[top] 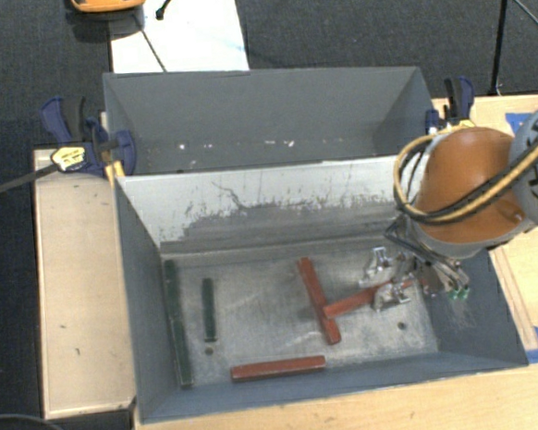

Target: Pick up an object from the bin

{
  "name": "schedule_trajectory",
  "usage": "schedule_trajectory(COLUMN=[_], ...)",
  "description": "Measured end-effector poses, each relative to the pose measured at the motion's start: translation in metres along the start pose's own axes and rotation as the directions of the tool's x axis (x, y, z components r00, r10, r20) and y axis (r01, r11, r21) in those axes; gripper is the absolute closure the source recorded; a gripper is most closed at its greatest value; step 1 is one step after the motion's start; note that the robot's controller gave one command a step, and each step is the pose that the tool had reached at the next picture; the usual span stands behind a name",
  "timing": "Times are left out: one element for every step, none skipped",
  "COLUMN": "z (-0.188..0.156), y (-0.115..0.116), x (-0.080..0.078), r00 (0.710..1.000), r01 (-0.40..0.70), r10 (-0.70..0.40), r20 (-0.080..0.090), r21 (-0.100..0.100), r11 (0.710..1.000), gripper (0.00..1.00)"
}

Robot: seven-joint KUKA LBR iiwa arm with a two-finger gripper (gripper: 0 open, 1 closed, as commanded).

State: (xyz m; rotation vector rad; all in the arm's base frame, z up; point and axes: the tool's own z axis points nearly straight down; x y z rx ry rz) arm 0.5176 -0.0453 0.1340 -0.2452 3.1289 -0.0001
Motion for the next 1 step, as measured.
schedule_trajectory(z=[-0.0891], y=[-0.0013], x=[0.0133], r00=[0.999], r01=[-0.033], r10=[0.033], r20=[-0.001], r21=[0.0], r11=[0.999], gripper=[1.0])
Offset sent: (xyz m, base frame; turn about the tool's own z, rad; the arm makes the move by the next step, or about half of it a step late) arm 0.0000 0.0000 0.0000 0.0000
